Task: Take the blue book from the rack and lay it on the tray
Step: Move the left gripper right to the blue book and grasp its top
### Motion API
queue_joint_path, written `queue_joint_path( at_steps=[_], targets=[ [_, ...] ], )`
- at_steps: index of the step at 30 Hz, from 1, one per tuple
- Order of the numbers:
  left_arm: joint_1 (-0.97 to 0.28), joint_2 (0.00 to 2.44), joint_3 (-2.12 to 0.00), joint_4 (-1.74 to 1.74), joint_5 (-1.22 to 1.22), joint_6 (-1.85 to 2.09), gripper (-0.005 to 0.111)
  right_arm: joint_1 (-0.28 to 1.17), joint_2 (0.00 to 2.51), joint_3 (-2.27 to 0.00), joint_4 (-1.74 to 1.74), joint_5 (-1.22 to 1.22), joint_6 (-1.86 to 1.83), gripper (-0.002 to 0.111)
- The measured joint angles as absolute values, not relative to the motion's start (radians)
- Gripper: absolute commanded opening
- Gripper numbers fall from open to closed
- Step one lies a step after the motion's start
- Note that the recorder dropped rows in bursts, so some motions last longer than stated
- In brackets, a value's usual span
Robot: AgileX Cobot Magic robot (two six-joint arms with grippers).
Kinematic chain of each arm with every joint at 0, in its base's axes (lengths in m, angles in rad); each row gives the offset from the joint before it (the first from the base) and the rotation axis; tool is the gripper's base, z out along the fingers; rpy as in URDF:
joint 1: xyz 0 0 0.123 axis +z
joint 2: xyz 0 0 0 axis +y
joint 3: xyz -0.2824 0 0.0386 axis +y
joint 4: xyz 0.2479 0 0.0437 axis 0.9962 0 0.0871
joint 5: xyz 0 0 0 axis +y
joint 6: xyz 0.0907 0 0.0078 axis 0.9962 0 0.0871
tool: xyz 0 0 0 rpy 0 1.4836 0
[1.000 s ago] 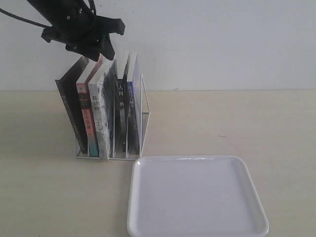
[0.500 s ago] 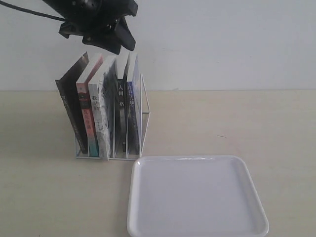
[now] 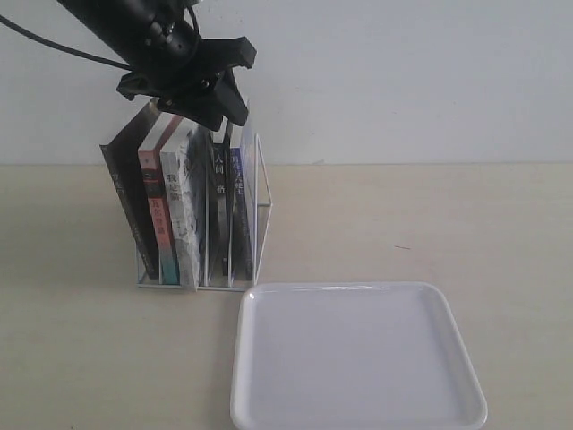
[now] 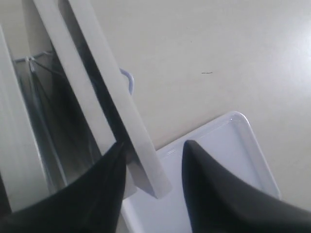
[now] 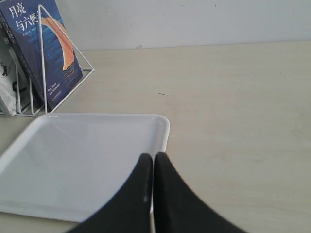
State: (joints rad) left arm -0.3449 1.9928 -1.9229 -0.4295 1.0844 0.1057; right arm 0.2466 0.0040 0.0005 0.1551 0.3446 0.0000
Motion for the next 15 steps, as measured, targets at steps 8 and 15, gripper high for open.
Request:
queue_joint_path(
  at_steps=[8,15],
  targets=[
    [-0.345,1.993,-1.923,-0.449,1.069,0.108,0.037,0.247,0.004,0.001,0.155,0.345,0.000,0.000],
    [-0.345,2.020,-1.924,-0.462,1.064,0.109,0.037,0.247,0.004,0.001,0.155,0.345,0.000,0.000]
  ],
)
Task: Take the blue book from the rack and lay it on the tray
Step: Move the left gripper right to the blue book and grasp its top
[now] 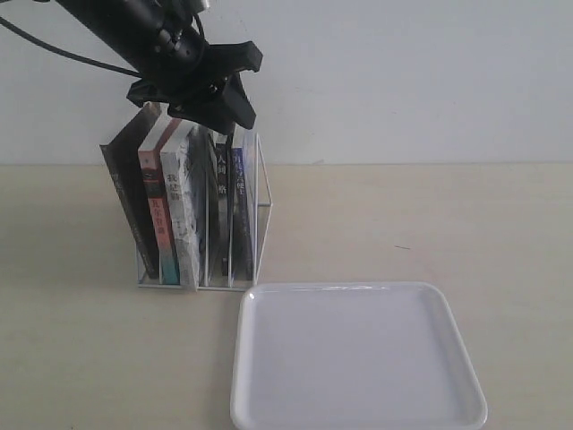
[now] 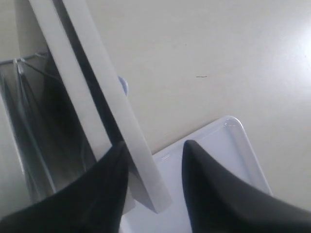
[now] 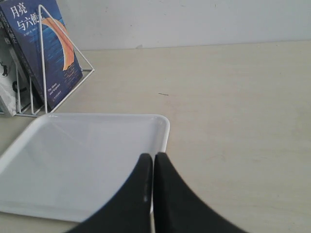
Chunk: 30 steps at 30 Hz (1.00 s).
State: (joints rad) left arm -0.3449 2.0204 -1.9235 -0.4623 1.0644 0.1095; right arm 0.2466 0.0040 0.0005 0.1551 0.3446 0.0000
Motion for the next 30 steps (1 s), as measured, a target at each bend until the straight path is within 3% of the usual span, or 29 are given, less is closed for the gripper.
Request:
queue_joint_path(
  at_steps=[30],
  targets=[
    [-0.347,1.977,-1.936,-0.324,1.069,0.057,0.037,0.247,0.004,0.001,0.157,0.345,0.000,0.000]
  ],
)
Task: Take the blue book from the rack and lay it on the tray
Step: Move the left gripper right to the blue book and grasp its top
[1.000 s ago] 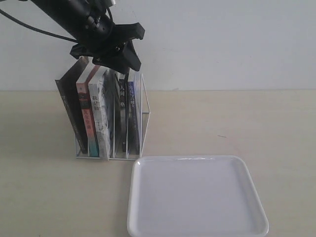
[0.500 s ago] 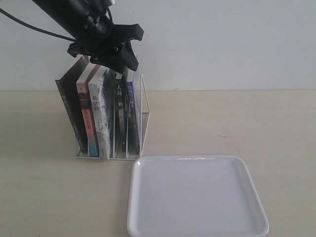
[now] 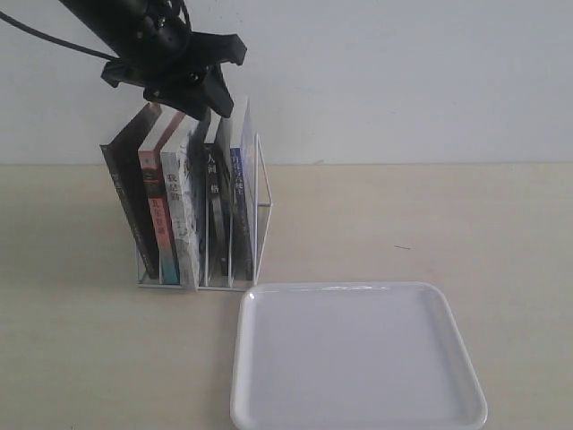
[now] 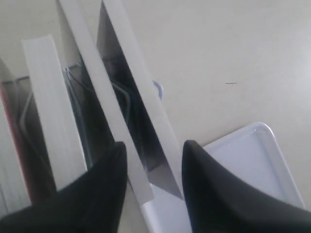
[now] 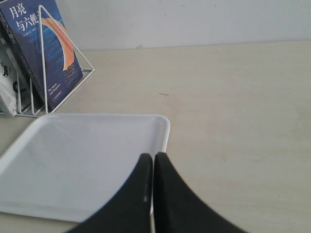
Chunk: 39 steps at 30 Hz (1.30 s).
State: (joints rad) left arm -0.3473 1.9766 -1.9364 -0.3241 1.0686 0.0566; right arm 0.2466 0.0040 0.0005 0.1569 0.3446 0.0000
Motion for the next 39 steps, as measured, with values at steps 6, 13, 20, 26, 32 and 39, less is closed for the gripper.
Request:
queue_joint_path(
  at_steps=[6,13,20,26,32,39],
  targets=[
    [-0.347,1.969,-1.936,-0.422,1.059,0.072,0.037,0.247,0.004,0.001,0.157,0.345,0.000,0.000],
    [-0.347,1.969,-1.936,-0.496,1.041,0.115,0.037,0.247,0.004,0.001,0.157,0.345,0.000,0.000],
    [-0.347,1.989,-1.936,-0.496,1.035,0.119,0.037,0.247,0.004,0.001,0.157,0.345,0.000,0.000],
    [-0.347,2.034,-1.936,-0.496,1.042,0.121,0.037,0.247,0.004,0.001,0.157,0.345,0.000,0.000],
    [-0.347,2.049,-1.936,-0.492,1.042,0.123,0.037,0.247,0.004,0.001,0.157,0.345,0.000,0.000],
    [-0.347,2.058,-1.936,-0.483,1.042,0.124,0.037,0.247,0.004,0.001,0.157,0.345,0.000,0.000]
  ],
)
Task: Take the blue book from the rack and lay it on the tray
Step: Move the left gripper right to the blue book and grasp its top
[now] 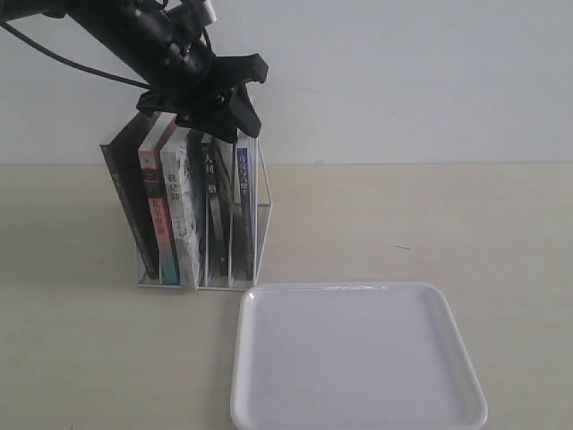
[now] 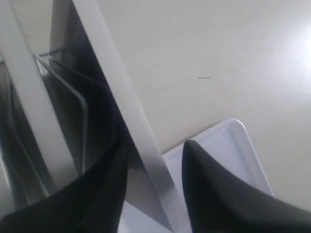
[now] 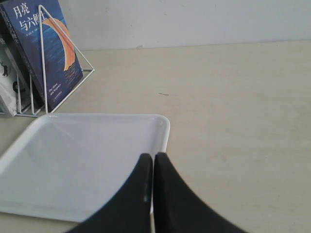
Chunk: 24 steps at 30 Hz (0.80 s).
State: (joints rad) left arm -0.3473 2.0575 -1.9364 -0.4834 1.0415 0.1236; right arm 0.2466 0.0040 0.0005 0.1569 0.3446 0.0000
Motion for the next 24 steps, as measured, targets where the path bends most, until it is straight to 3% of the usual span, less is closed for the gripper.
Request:
queue_joint_path(
  at_steps=[24],
  targets=[
    [-0.360,2.058,-1.985,-0.280,1.074,0.000,0.037,0.247,0.004,0.001,0.157,0.345,0.000,0.000]
  ],
)
